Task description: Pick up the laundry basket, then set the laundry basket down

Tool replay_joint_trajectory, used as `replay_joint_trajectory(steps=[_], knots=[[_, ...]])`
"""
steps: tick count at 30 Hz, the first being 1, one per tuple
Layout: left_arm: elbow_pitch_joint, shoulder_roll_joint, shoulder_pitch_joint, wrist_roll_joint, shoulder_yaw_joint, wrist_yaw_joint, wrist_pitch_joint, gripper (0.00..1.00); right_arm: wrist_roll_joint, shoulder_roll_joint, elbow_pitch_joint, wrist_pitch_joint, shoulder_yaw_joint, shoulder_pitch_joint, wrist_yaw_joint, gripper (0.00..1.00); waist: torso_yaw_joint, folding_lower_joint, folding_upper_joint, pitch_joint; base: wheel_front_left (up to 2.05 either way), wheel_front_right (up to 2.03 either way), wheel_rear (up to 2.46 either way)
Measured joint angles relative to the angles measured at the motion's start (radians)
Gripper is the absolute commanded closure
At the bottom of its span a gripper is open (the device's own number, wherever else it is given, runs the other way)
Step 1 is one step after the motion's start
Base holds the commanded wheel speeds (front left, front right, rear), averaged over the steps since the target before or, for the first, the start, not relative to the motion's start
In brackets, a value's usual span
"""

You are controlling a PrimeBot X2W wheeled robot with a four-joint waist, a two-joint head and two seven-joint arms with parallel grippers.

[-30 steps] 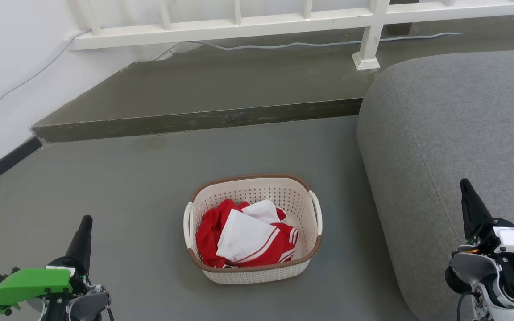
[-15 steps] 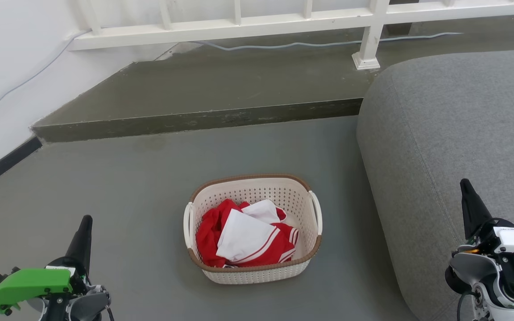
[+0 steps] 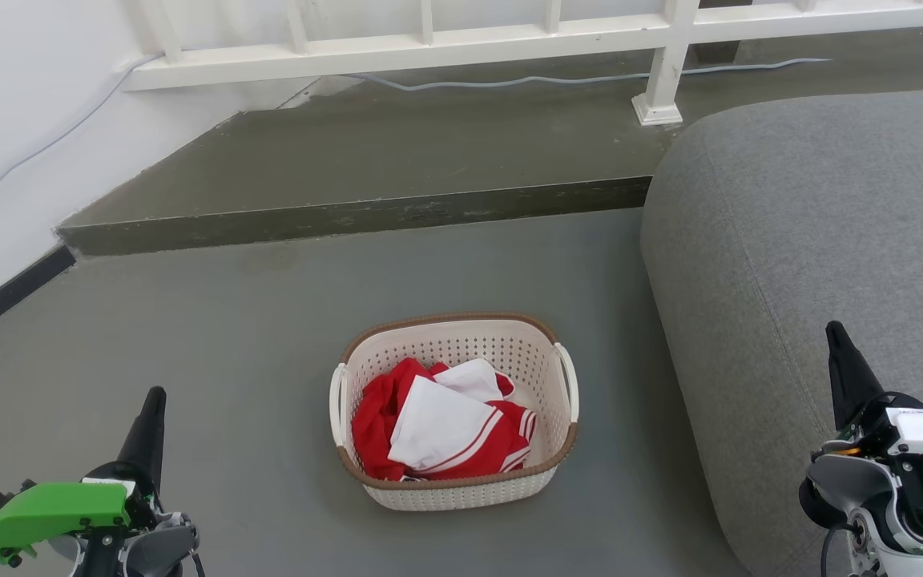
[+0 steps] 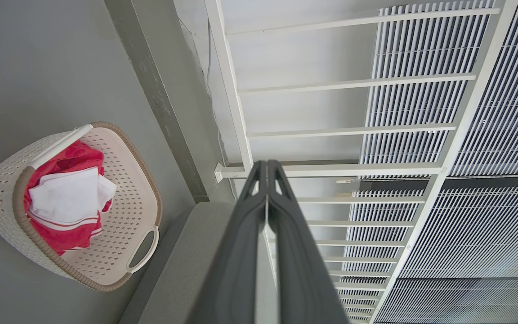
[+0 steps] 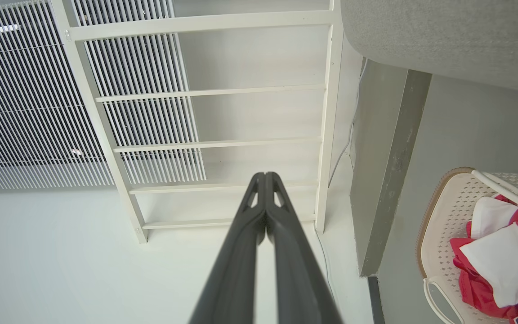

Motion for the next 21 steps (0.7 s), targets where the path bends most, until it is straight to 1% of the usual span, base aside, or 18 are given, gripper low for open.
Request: replay_joint_trajectory(steps=[21], knots=[[0.000, 0.000, 0.000, 0.000, 0.000, 0.000, 0.000, 1.00, 0.000, 0.000, 0.000, 0.001, 0.000, 0.000, 0.000, 1.00, 0.000, 0.0000, 0.0000, 0.000, 0.00, 0.00, 0.00]])
